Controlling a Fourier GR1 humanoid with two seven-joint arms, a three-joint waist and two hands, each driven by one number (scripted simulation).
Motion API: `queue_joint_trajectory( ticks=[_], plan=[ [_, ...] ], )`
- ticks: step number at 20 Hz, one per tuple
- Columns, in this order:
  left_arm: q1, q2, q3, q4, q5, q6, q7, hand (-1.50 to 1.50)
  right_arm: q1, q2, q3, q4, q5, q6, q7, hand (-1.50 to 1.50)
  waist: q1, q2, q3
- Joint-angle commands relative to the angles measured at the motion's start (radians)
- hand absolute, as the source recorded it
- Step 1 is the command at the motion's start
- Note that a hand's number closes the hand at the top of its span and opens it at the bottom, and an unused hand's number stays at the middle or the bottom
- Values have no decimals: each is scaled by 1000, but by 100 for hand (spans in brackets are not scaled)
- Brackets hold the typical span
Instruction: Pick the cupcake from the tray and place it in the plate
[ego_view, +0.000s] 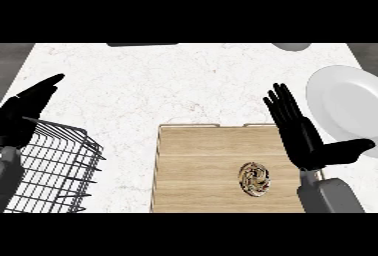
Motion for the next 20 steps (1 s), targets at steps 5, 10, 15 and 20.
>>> queue_joint_trajectory(
  ticks=[5, 10, 15, 20],
  plan=[
    [165, -99, -89, -14, 38, 11, 82, 0, -86, -241, -174, -117, 54, -20, 36, 150, 4, -20, -22],
    [182, -113, -93, -41, 85, 2, 106, 0, -19, -351, -263, -40, 268, -228, 11, -150, -37, -12, -22],
    [187, -134, -125, -101, 107, 23, 139, 0, 43, -279, -253, -101, 235, -226, -61, -150, -30, -17, -16],
    [207, -118, -126, -118, 119, 33, 130, 0, 115, -332, -215, -145, 295, -191, -74, -150, -24, -15, -20]
  ],
)
